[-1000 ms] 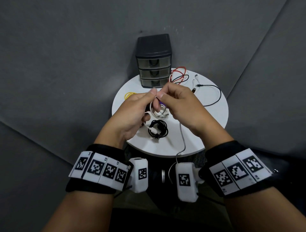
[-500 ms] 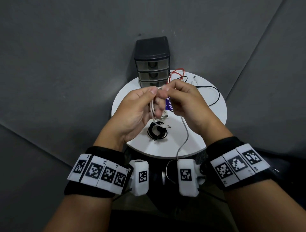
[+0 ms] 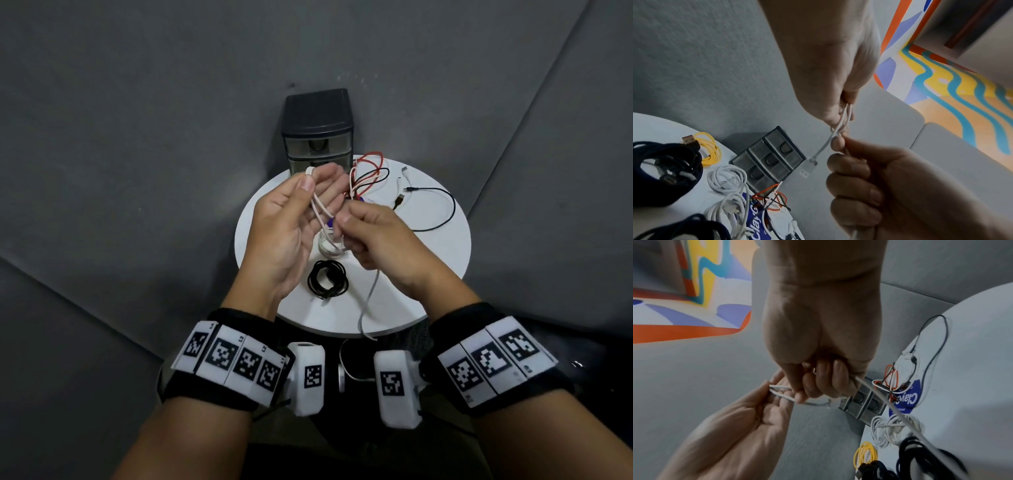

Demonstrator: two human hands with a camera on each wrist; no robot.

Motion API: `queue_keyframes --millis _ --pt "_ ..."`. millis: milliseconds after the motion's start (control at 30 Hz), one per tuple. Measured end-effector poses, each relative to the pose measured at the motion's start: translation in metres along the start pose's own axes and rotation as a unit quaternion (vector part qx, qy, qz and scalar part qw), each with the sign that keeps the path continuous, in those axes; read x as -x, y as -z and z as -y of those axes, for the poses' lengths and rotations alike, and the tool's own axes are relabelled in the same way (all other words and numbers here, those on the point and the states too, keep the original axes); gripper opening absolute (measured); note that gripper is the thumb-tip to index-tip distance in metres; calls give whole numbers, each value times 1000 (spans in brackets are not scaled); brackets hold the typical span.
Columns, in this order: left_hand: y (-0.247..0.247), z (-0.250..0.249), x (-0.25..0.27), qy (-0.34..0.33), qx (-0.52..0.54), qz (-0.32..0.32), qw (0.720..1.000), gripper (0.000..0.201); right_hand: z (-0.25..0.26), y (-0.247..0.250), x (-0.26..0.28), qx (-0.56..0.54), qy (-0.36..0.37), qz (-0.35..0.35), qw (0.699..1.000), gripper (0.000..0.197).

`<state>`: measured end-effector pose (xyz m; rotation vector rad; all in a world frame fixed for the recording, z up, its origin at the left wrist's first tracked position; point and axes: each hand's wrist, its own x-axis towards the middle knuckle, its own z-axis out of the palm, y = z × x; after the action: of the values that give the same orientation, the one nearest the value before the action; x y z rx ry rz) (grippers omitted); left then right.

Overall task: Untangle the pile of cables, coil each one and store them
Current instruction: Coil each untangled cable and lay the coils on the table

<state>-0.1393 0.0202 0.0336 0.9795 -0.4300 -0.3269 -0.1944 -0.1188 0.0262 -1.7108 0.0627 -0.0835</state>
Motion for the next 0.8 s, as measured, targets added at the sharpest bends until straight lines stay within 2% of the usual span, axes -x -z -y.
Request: queue_keyframes --millis 133,200,267,300,400,533,633,800 --pt "6 3 -7 -24 -131 -30 991 30 7 1 3 75 -15 68 995 25" --pt "11 7 -11 -28 -266 -9 964 28 17 3 1 66 -14 88 994 25" --pt "17 10 -11 -23 -360 33 932 28 29 7 -4 28 0 65 997 26" --pt "20 11 -11 -13 -368 46 929 30 34 11 -7 14 8 38 999 27" --pt "19 6 -5 48 -267 62 961 33 40 27 -14 15 22 -52 998 29" --pt "10 1 2 94 -155 89 979 34 27 32 -14 30 19 -92 995 30" --pt "3 -3 -1 94 -96 76 988 34 11 27 -10 44 -10 -65 997 30" --pt "-2 2 -7 41 -40 -38 998 32 18 9 -3 127 -45 34 990 28"
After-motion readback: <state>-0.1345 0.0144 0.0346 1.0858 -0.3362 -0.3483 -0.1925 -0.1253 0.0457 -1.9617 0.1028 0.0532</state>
